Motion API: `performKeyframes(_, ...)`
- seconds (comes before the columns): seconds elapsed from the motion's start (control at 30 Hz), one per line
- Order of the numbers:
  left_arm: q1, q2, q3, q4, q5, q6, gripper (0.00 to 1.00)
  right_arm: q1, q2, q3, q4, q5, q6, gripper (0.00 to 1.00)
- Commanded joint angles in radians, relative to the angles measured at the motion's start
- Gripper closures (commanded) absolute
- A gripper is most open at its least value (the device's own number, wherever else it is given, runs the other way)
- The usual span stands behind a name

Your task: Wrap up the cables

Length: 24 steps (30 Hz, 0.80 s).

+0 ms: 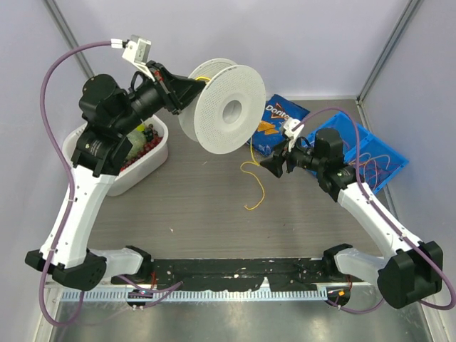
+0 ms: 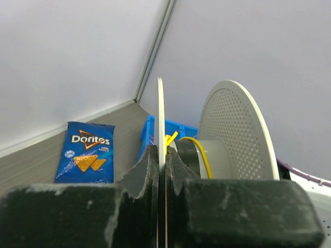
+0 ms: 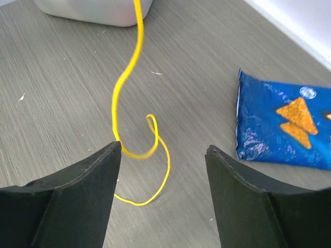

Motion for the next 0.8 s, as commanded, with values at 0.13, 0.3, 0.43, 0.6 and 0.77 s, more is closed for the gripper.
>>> performKeyframes(0.13, 0.004, 0.013, 0.127, 0.138, -0.098, -0.034, 1.0, 0.002, -0.061, -0.105, 0.121, 0.166, 0.118, 0.2)
performKeyframes(0.3, 0.004, 0.065, 0.239, 0.135, -0.092, -0.038, 1.0, 0.002, -0.087, -0.148, 0.08, 0.144, 0.068, 0.12)
performKeyframes(0.43, 0.002, 0.098, 0.333, 0.152, -0.066, -0.055, 1.0, 0.002, -0.113, -0.193, 0.055, 0.1, 0.008, 0.12)
performKeyframes(0.6, 0.002, 0.126, 0.422, 0.176, -0.038, -0.09, 1.0, 0.002, -0.15, -0.286, 0.211, 0.111, 0.034, 0.12)
performKeyframes(0.77, 0.002, 0.126, 0.436, 0.198, -0.041, -0.097, 1.0, 0.002, -0.147, -0.36, 0.414, 0.064, 0.097, 0.12)
